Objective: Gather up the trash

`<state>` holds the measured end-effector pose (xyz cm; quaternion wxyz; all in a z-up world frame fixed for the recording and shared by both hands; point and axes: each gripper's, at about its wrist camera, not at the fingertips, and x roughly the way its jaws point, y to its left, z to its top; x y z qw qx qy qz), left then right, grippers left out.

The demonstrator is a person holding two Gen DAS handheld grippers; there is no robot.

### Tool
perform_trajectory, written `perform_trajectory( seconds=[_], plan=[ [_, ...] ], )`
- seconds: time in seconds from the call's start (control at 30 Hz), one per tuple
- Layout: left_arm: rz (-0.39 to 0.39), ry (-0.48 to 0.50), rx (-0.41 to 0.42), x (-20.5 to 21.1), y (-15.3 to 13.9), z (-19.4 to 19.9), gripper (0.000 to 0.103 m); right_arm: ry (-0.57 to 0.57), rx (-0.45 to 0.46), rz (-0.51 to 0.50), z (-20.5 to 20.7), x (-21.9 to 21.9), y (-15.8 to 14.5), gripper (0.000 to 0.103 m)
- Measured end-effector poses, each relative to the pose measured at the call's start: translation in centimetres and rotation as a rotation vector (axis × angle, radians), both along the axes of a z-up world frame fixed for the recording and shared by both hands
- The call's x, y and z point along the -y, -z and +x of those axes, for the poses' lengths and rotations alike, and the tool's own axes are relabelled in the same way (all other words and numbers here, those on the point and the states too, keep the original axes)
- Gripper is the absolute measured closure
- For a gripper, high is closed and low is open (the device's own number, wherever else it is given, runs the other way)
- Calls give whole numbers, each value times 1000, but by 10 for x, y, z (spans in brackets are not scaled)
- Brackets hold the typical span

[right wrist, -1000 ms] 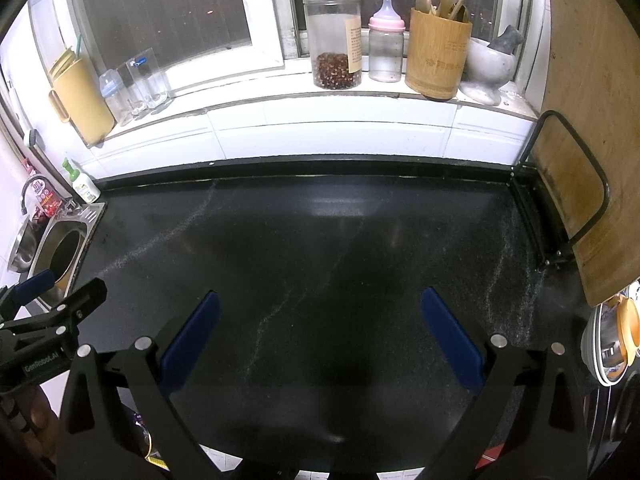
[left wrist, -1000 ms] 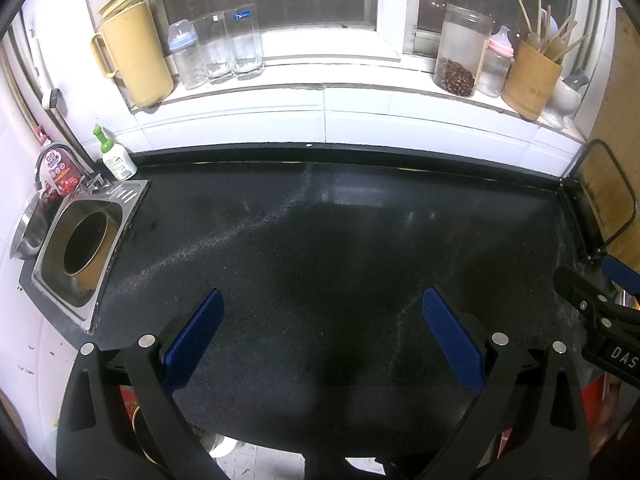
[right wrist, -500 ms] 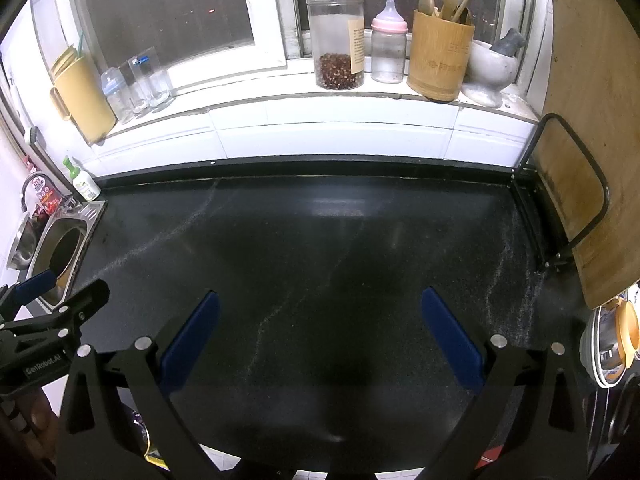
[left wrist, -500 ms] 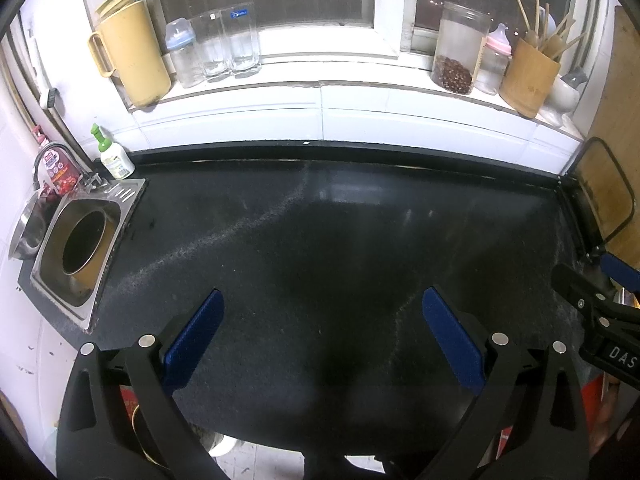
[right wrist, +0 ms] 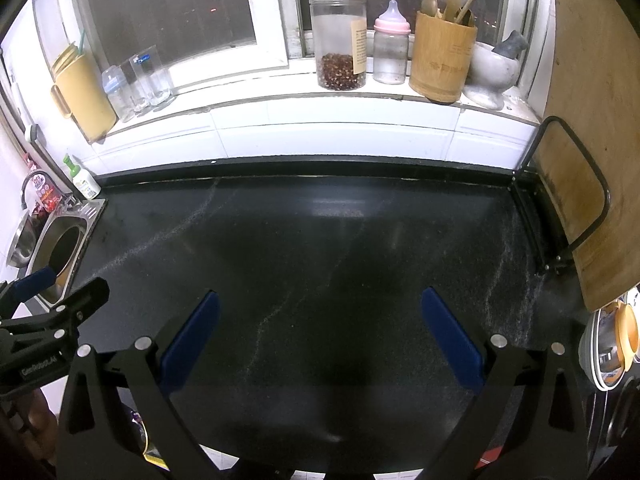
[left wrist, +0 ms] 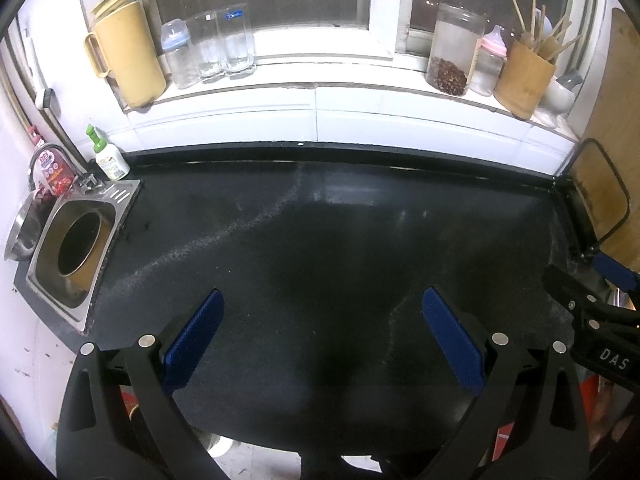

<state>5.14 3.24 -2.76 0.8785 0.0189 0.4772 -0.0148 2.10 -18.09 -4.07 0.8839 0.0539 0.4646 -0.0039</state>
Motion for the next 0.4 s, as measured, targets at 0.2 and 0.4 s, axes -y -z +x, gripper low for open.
perform_trajectory(
  seconds=[0.2, 0.4],
  plan=[
    [2, 3, 12, 1, -3, -1, 6, -5, 0, 1, 1, 0, 0, 6],
    [-2, 5, 7, 3, -4, 0, 6, -6, 1, 0, 1, 1, 0, 6]
  ],
)
